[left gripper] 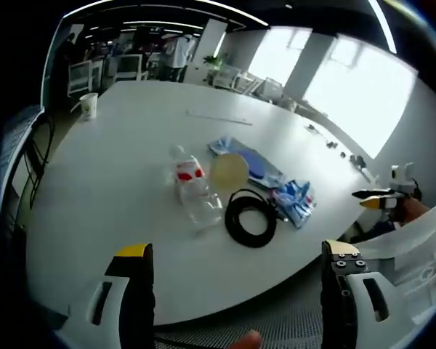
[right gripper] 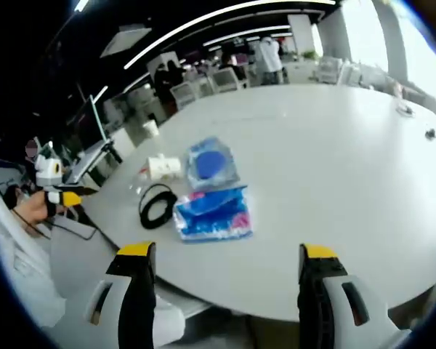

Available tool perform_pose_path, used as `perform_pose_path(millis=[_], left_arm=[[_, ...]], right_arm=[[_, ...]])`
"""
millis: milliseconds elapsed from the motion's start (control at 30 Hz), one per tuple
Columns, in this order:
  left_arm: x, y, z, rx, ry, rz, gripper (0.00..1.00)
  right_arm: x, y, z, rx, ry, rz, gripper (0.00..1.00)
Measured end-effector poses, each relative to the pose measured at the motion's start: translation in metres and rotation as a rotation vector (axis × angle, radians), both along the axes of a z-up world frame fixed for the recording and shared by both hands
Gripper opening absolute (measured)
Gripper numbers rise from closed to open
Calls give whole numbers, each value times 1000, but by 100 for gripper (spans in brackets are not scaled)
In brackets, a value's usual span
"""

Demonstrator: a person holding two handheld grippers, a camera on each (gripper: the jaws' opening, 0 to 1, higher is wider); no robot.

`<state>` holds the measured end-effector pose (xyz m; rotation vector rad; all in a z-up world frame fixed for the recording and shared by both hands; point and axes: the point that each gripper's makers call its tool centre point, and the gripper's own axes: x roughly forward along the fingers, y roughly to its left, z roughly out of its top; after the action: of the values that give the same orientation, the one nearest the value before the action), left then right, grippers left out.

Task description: Arrange the tabletop items into an orderly group along one side of the table until the central work area is clear of visible clutter.

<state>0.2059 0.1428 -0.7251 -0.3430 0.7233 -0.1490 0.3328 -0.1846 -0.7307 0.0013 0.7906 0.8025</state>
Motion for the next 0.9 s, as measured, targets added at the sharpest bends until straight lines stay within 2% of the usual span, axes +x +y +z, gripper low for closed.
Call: perform_pose_path(millis=[400,900], left_arm=[[-4,1,-5,-9,9,10,92],[-1,-1,-5,-15,13,6,92]], right_arm=[[-1,2,-1,-2,1,11,78],[-7,0,-6,-12,13,9,78]])
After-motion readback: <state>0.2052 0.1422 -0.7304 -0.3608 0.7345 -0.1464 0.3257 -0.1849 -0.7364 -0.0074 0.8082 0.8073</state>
